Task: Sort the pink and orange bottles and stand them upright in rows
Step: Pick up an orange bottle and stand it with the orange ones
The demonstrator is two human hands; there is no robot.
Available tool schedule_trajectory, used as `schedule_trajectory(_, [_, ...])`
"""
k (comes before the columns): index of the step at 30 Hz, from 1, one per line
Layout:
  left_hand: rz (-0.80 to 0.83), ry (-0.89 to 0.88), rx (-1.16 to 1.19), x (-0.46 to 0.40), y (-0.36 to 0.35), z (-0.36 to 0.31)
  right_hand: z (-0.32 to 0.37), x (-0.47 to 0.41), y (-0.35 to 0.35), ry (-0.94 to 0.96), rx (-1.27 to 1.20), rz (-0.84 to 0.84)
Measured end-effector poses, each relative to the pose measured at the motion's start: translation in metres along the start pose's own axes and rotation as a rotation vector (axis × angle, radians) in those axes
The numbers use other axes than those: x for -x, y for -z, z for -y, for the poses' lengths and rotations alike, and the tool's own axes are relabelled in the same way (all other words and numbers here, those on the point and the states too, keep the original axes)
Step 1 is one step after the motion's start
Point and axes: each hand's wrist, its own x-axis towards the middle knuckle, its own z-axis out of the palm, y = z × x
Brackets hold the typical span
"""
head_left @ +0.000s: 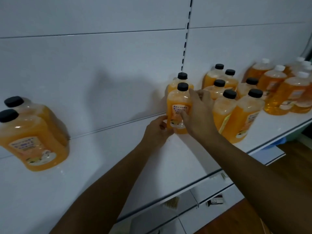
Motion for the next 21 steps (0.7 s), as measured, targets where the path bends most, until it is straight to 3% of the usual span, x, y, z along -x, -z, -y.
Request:
schedule_trajectory(6, [-0.131,0.011,0.0,0.021,0.022,0.006,0.013,-0.002,-0.005,0.02,-0.101,0.017])
schedule_trajectory(21, [-0.39,0.102,0.093,0.121,0.134,0.047,0.145,-0.008,-0.096,0.226,-0.586,0.352])
